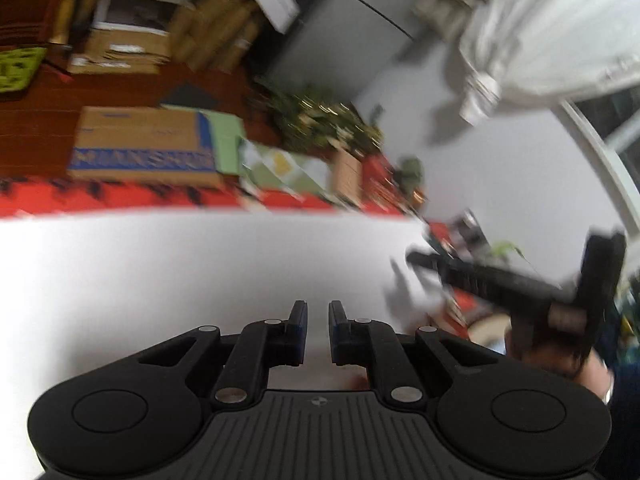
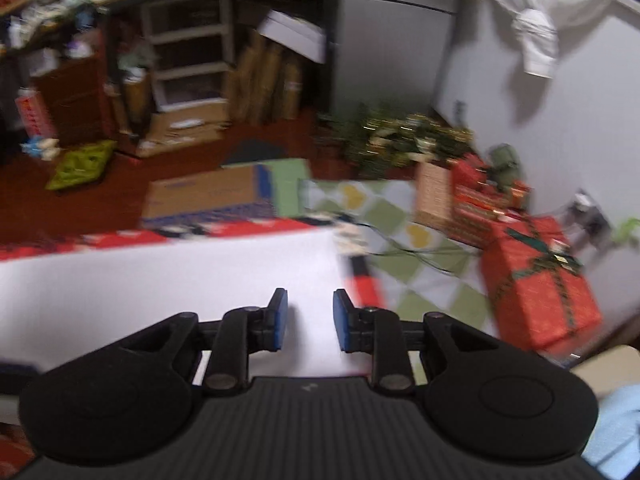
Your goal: Fold clothes
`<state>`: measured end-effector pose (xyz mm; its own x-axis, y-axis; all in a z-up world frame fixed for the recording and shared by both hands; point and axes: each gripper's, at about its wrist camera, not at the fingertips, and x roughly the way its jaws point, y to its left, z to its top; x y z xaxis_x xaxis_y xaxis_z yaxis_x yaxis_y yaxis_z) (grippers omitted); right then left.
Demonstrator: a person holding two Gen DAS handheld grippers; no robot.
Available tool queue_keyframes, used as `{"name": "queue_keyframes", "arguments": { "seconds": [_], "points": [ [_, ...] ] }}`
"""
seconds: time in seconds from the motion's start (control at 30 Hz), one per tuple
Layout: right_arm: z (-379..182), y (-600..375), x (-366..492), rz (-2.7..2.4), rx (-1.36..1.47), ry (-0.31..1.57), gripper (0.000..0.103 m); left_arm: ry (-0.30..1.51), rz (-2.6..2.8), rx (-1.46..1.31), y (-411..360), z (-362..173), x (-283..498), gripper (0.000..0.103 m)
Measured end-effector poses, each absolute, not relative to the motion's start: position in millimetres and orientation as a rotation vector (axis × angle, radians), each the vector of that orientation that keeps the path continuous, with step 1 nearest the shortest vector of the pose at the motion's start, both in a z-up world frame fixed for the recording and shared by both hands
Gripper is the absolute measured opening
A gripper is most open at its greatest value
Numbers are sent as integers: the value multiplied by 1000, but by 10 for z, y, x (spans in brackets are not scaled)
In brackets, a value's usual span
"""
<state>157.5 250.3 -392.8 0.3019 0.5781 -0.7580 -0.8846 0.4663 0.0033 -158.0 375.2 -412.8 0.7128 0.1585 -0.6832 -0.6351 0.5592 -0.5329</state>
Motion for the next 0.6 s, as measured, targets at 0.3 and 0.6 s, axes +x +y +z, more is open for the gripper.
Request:
{"name": "queue_keyframes", "arguments": {
  "seconds": [0.3, 0.6],
  "points": [
    [-4119, 3071, 1348, 1063, -468, 794, 32, 716, 565, -752, 4282, -4431, -1515, 8],
    [-4203, 3238, 1968, 993, -512, 768, 32, 693, 504, -737, 4419, -4456, -749, 8]
  ]
}}
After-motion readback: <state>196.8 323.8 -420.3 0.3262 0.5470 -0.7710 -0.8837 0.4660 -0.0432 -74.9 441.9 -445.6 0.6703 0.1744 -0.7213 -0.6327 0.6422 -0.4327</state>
